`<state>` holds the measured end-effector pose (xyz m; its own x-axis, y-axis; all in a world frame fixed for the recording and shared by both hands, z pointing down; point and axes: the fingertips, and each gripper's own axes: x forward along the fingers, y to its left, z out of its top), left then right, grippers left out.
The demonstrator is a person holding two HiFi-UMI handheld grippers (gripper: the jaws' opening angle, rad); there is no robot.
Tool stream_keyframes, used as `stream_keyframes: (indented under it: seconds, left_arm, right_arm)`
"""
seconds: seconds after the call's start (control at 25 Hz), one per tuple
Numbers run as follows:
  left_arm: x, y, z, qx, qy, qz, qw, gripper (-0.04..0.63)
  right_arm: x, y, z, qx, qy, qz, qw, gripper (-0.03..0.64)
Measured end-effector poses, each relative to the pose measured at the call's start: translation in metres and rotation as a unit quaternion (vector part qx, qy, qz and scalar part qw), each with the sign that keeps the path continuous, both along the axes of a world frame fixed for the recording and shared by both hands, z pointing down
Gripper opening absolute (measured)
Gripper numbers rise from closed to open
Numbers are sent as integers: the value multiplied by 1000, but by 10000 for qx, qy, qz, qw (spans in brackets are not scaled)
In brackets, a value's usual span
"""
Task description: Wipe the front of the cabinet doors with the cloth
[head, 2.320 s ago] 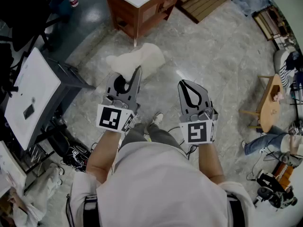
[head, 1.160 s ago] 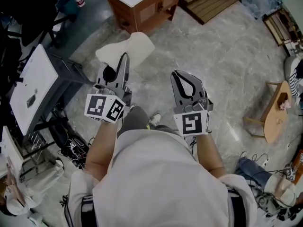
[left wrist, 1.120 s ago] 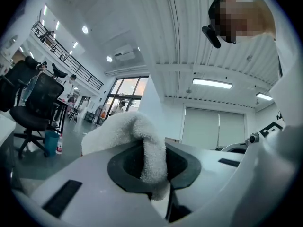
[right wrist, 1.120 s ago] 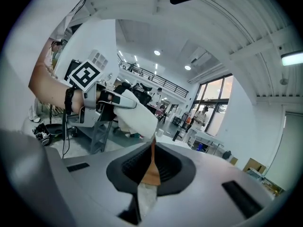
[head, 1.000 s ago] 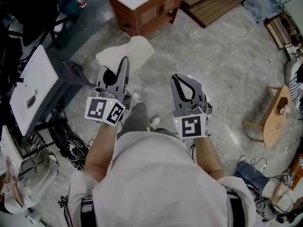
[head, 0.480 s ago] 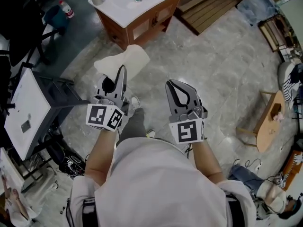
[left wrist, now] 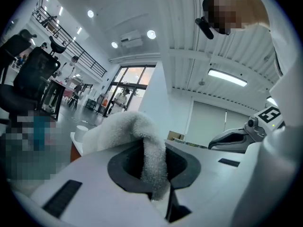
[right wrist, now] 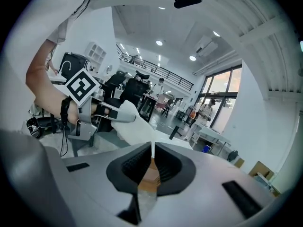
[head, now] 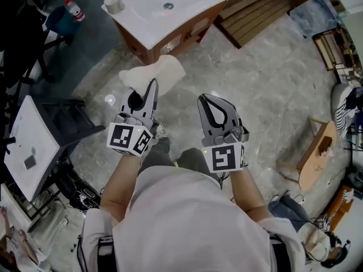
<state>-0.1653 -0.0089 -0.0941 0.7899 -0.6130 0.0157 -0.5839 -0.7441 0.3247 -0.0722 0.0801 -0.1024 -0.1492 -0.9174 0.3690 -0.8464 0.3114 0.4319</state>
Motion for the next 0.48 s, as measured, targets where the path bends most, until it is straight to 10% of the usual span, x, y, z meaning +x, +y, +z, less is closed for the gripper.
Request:
stream_keyframes:
  seconds: [0.48]
  left_arm:
    - [80,-54,-5,144,-493,-869,9949,60]
  right_arm:
    - [98,-73,13,123,-259,-971,9949,48]
